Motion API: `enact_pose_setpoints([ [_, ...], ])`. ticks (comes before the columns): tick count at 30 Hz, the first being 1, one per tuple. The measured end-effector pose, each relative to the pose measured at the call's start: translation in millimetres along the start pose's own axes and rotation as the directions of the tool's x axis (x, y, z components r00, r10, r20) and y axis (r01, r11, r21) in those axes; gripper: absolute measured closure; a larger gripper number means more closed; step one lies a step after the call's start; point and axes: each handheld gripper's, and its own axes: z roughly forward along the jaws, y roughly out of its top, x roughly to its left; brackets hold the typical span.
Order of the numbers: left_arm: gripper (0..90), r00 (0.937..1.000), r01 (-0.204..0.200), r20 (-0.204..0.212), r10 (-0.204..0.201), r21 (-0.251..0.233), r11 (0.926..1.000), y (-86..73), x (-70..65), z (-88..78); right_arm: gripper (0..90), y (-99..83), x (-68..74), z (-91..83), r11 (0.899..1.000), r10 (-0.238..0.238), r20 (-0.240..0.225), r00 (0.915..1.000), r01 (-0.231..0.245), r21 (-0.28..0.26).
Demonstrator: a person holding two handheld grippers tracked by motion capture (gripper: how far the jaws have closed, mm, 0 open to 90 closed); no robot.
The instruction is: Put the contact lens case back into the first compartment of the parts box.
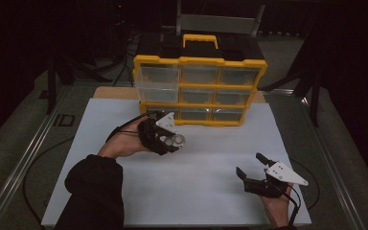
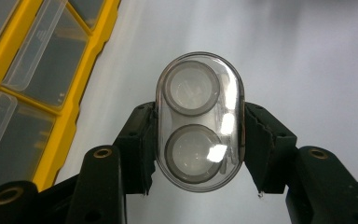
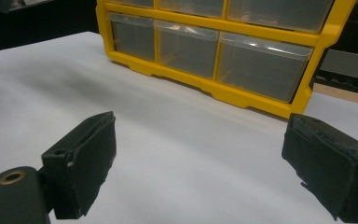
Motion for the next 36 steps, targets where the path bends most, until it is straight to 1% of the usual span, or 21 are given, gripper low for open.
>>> enact_pose_setpoints([
  [6, 49.7, 1.0000, -0.001, 0.004, 0.001, -0.002, 1.0000, -0.6, 0.4, -2.6, 9.9, -0.1, 0.0, 0.1, 1.000, 0.000, 0.001, 1.0000, 0.000, 0.000],
  [15, 49.7, 1.0000, -0.004, -0.005, 0.004, -0.011, 0.9999, -0.6, 1.8, -7.6, 9.9, -0.2, 0.0, 0.2, 1.000, 0.000, 0.000, 1.0000, 0.000, 0.002],
  [21, 49.7, 0.9999, -0.012, -0.007, 0.012, -0.008, 0.9999, 3.2, 2.4, -14.5, 9.9, -0.1, 0.2, 0.3, 1.000, -0.001, 0.000, 1.0000, 0.001, 0.001],
  [25, 49.7, 0.9997, -0.018, -0.020, 0.017, -0.011, 0.9998, 5.3, 3.4, -18.6, 9.9, -0.2, 0.0, 0.2, 1.000, 0.001, 0.000, 1.0000, -0.001, 0.002],
  [36, 49.7, 0.9993, -0.022, -0.032, 0.021, -0.011, 0.9997, 7.9, 4.6, -26.5, 9.9, -0.4, 0.4, 0.7, 1.000, -0.001, 0.000, 1.0000, 0.001, 0.004],
])
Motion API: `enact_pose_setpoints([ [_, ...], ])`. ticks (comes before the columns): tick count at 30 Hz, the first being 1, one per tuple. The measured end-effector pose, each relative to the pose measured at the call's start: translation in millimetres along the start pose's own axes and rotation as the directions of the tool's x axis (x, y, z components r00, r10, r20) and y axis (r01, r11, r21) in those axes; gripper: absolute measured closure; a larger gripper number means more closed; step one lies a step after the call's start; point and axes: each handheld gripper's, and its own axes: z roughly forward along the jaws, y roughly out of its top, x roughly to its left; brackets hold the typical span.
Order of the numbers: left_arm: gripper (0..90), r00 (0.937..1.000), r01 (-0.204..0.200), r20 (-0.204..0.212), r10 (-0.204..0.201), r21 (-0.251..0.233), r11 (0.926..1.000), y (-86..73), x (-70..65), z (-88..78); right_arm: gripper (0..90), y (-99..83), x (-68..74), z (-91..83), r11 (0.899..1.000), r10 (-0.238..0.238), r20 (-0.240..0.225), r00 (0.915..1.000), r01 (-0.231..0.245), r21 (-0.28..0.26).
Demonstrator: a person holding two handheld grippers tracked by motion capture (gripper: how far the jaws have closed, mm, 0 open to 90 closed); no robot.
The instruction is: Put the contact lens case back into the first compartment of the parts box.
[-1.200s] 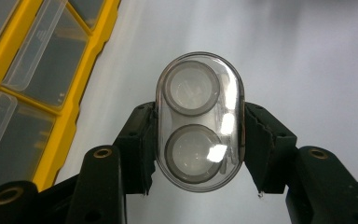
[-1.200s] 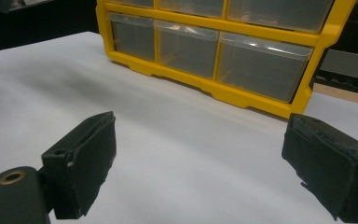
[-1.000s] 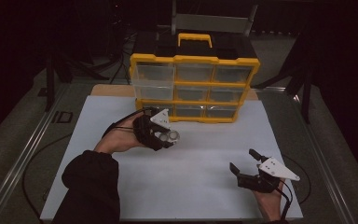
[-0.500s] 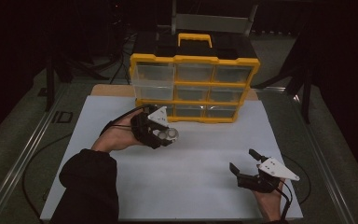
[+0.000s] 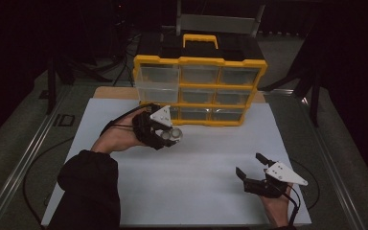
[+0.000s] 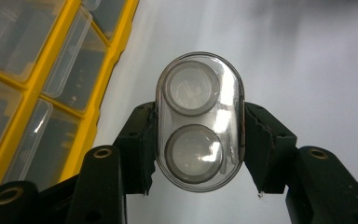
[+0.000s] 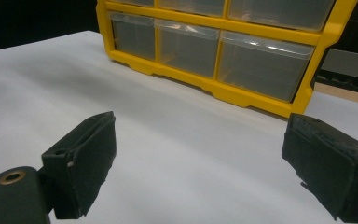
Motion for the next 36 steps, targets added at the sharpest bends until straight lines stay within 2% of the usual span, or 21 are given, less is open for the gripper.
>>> enact_pose_setpoints([
  [36, 49.7, 0.9997, -0.011, -0.022, 0.011, -0.008, 0.9999, 5.4, 3.8, -13.9, 9.9, -0.1, -0.2, -0.1, 1.000, 0.001, 0.000, 1.0000, -0.001, -0.001],
])
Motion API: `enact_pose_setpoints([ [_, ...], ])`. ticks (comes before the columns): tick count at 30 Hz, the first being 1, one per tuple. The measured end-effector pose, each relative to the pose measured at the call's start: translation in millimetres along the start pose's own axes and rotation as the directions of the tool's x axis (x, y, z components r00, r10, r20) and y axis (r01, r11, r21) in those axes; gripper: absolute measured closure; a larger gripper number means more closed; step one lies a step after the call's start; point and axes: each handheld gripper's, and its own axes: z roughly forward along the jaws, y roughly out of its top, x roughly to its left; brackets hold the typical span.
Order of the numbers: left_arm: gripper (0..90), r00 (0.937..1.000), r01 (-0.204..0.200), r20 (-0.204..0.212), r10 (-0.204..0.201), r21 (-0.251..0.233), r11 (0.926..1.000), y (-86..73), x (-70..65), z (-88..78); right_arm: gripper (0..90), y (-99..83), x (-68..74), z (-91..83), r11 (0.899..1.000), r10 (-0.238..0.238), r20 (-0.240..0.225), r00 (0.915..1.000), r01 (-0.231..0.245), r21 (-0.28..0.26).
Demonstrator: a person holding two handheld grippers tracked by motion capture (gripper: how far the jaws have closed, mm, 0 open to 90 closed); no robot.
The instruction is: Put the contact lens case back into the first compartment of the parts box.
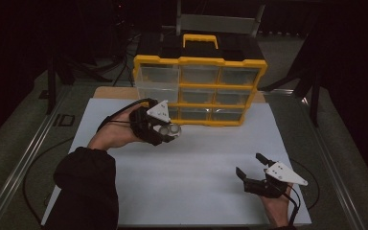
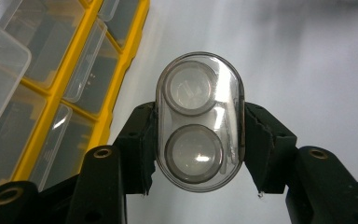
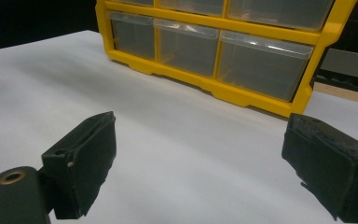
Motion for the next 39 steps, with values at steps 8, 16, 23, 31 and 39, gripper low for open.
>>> enact_pose_setpoints([
  [8, 49.7, 0.9999, -0.011, 0.007, 0.010, 0.021, 0.9997, 3.1, 0.5, -1.7, 9.9, 0.1, 0.1, -0.4, 1.000, -0.001, 0.001, 1.0000, 0.001, 0.000],
  [16, 49.7, 0.9996, -0.009, 0.026, 0.009, 0.022, 0.9997, 3.7, 3.0, -3.1, 9.9, 0.1, -0.1, -0.4, 1.000, 0.000, 0.000, 1.0000, 0.000, -0.001],
  [23, 49.7, 0.9982, -0.002, 0.061, 0.001, 0.018, 0.9998, 4.7, 7.6, -9.1, 9.9, 0.0, 0.0, -0.1, 1.000, -0.001, -0.001, 1.0000, 0.001, 0.000],
  [31, 49.7, 0.9935, 0.030, 0.111, -0.027, -0.024, 0.9993, 1.9, 15.3, -16.6, 9.9, 0.1, 0.1, -0.1, 1.000, -0.001, 0.000, 1.0000, 0.001, 0.000],
  [39, 49.7, 0.9916, 0.047, 0.121, -0.045, -0.014, 0.9988, -2.6, 20.5, -21.2, 9.9, -0.1, 0.2, 0.2, 1.000, -0.001, -0.002, 1.0000, 0.001, 0.002],
])
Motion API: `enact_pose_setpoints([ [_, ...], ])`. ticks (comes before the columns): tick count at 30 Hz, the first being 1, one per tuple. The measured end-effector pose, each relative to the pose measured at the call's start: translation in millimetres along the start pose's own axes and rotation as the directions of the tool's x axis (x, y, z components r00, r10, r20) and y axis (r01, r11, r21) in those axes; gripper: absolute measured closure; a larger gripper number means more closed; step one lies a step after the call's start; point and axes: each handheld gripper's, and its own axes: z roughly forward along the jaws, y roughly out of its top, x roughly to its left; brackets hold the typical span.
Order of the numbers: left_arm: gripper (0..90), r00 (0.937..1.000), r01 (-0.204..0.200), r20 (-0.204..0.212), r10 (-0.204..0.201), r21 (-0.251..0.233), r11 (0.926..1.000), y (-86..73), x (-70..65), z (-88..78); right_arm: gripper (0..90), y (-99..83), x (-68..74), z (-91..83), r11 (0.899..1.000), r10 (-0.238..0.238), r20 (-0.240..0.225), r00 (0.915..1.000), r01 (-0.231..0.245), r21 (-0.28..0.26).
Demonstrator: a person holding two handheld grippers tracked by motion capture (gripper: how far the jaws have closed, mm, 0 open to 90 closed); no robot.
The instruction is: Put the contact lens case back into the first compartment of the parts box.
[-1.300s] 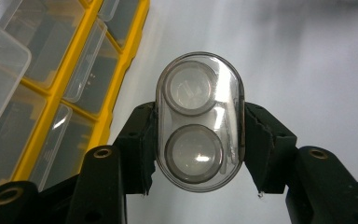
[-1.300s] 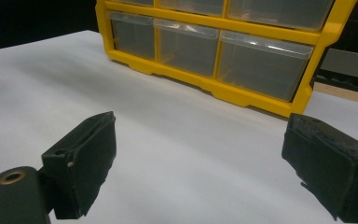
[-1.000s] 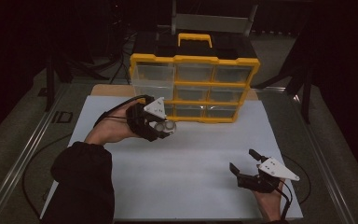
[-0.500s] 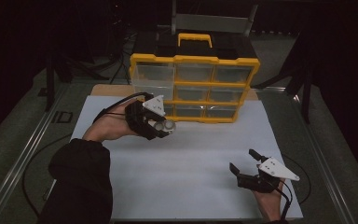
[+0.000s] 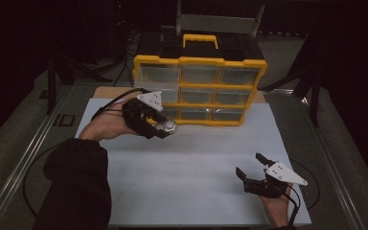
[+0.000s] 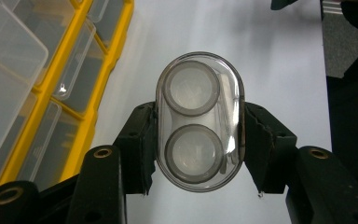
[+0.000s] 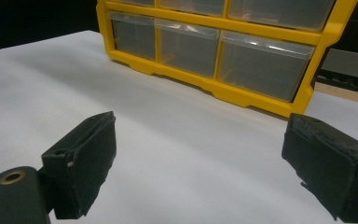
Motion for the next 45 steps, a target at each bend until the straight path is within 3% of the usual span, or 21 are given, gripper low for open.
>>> enact_pose_setpoints([
  [12, 49.7, 0.9998, 0.015, -0.013, -0.015, 0.054, 0.9984, 0.2, 8.3, -14.2, 9.9, -0.3, 0.5, 0.6, 1.000, -0.001, -0.002, 1.0000, 0.001, 0.000],
  [45, 49.7, 1.0000, 0.001, 0.005, -0.001, 0.028, 0.9996, 19.5, 15.6, -35.8, 9.9, 0.1, 0.4, 0.4, 1.000, 0.007, 0.003, 1.0000, -0.007, -0.005],
])
